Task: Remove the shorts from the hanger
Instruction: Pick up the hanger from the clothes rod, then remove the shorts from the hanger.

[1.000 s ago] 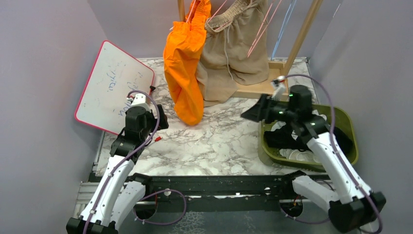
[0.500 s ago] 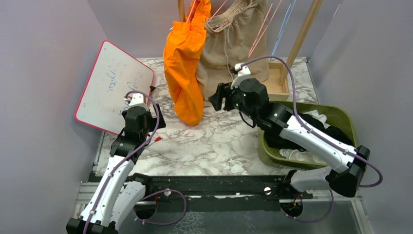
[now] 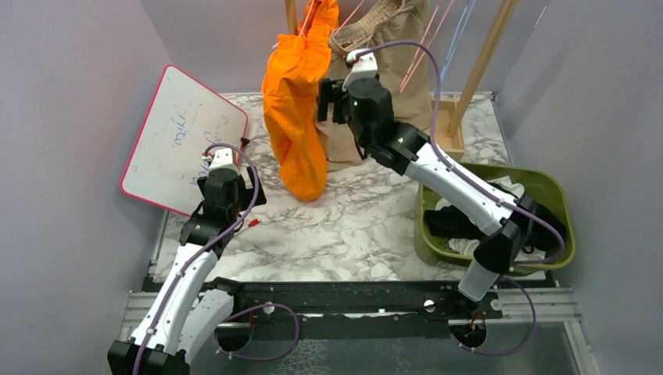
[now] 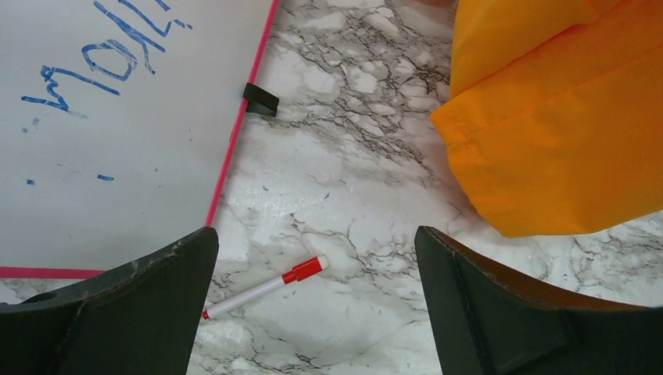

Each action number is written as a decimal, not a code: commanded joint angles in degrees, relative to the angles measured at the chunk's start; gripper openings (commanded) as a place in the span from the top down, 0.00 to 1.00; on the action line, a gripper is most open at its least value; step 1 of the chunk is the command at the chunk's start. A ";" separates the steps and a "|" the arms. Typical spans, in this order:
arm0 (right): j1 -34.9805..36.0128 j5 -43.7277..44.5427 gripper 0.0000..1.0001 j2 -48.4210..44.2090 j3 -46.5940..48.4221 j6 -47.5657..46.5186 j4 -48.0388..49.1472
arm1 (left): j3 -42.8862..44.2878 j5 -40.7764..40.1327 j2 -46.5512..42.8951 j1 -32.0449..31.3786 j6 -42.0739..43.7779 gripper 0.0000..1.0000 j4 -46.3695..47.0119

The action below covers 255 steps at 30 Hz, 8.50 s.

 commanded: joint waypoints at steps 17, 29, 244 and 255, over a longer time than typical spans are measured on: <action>-13.15 -12.91 0.34 19.35 29.07 13.66 0.35 | 0.39 0.92 -1.23 -0.10 0.84 0.01 0.98; -16.56 -12.79 0.35 25.93 35.58 22.09 5.57 | 0.37 0.85 -0.21 -0.10 0.84 0.01 1.06; -23.33 -61.45 0.29 -50.30 -64.98 0.95 23.16 | 28.27 46.97 21.73 -33.50 17.33 1.00 -12.42; -20.88 -63.59 0.25 -51.10 -69.99 -19.85 31.08 | 24.68 51.27 20.88 -33.32 15.58 1.00 -12.13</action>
